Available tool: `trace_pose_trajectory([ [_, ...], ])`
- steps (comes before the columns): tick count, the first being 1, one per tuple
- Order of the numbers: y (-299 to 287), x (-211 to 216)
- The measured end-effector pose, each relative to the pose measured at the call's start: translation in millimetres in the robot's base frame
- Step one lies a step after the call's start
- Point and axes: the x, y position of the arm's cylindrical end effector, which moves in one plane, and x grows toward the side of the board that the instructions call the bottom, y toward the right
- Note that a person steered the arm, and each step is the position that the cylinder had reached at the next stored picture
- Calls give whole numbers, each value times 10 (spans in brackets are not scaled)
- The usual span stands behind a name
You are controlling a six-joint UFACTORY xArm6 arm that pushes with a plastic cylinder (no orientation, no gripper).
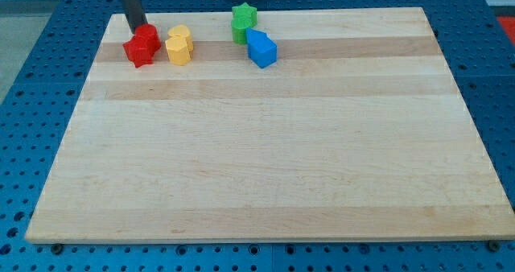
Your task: Separate the red star from the red circle
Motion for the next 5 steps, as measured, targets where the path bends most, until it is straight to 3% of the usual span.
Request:
trace_pose_trajectory([
  [5, 59, 808],
])
